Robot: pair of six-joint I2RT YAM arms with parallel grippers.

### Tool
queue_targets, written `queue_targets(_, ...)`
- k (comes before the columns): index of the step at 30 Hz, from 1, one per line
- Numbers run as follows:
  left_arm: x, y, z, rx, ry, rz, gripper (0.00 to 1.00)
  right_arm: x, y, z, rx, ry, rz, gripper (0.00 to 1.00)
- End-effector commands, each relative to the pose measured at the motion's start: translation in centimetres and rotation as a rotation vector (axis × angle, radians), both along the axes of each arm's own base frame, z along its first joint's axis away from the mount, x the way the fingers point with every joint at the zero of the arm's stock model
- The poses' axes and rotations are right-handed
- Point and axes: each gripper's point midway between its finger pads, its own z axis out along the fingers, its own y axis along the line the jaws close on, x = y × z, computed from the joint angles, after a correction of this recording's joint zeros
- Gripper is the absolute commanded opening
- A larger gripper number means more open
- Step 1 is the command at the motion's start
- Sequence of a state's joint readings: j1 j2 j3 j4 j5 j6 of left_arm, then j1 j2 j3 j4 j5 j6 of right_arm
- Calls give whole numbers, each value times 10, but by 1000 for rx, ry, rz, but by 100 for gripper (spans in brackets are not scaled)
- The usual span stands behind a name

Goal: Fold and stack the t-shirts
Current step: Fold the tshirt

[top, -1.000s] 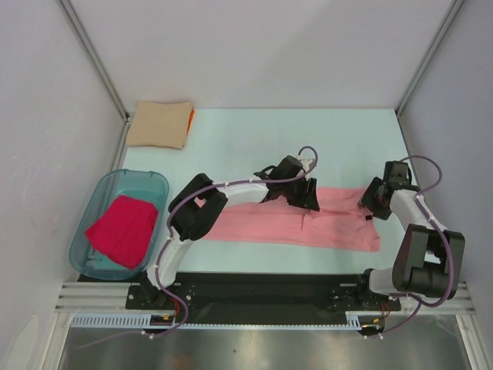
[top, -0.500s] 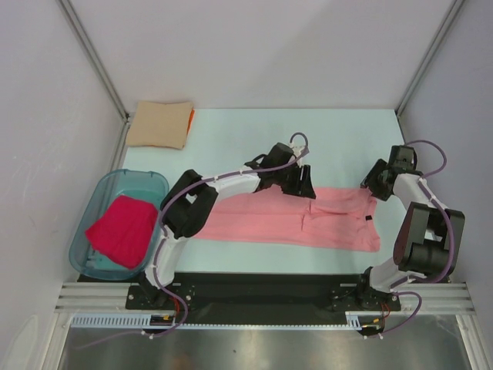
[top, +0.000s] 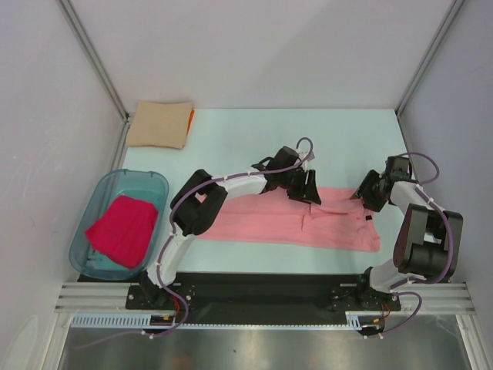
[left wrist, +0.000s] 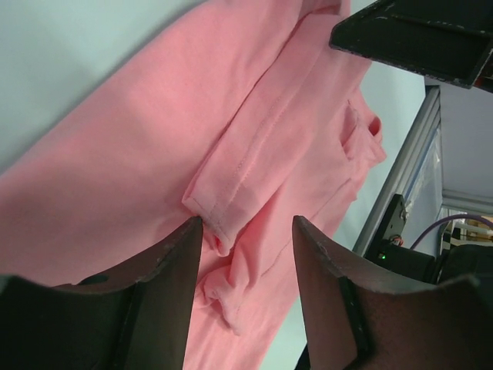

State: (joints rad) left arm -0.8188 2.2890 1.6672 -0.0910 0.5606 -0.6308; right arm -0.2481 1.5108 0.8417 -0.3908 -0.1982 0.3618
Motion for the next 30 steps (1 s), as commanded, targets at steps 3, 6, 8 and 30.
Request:
queue_targets(3,-4,-24,35,-110,-14,-40,52,15,7,18,25,-85,45,55)
queue_targets(6,-8,-29,39,-132,6,-42,47,19,8,21,28,-97,50,53)
queue_targets(8,-12,-30,40,-136,19,-51,45,18,12,20,51,-88,58,52)
queue_targets(30,-32,-6,72,-79,-129,-37,51,-54,5,28,23,6,-83,48)
